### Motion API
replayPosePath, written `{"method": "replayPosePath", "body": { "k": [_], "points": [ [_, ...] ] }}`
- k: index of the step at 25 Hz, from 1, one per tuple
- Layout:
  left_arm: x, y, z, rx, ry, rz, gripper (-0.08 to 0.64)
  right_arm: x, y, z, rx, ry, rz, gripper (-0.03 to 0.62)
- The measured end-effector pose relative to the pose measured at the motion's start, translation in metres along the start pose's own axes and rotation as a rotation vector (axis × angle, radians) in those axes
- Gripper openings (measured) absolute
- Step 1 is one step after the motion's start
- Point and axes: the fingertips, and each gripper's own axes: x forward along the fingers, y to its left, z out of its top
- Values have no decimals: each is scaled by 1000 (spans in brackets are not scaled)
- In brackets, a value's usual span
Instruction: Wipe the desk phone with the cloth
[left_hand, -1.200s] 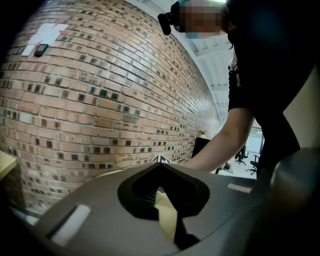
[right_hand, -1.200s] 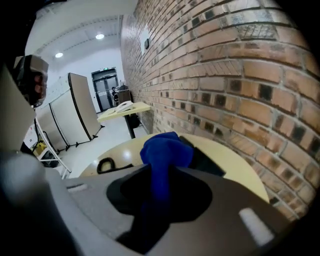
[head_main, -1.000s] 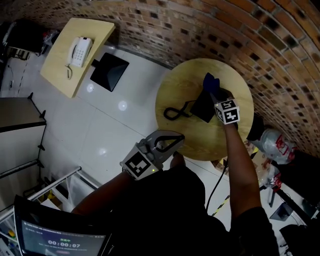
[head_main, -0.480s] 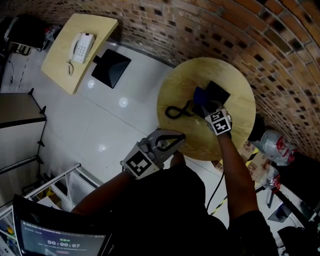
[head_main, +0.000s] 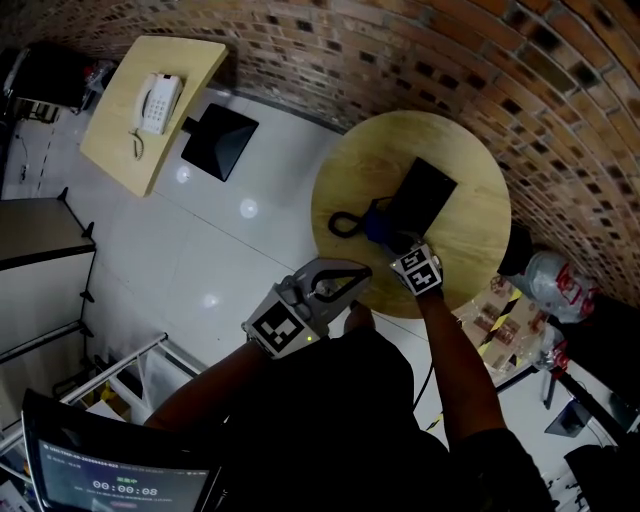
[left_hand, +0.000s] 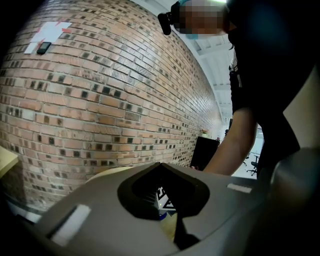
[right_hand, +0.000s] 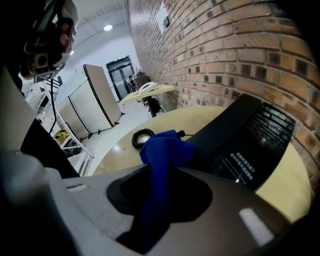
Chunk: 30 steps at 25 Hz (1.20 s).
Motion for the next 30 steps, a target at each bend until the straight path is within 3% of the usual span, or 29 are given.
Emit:
{"method": "replayPosePath", "body": {
  "k": [3, 8, 16, 22, 27, 30],
  "points": [
    [1, -1, 1, 11, 1, -9, 5, -18, -15, 11, 12, -86, -36, 92],
    [11, -8, 5, 8, 3, -39, 5, -75, -74, 20, 87, -191, -177, 92],
    [31, -19, 5, 11, 15, -92, 5, -139, -166, -52, 312, -188, -397, 94],
    [48, -23, 3, 13, 30, -113, 6, -137, -175, -110, 431, -124, -428, 94],
    [61, -28, 3, 23, 29, -133, 5, -126, -171, -135, 467, -78, -418, 94],
    [64, -30, 3, 29, 35, -140, 5, -123, -173, -139, 521, -109, -398, 96]
  ]
}}
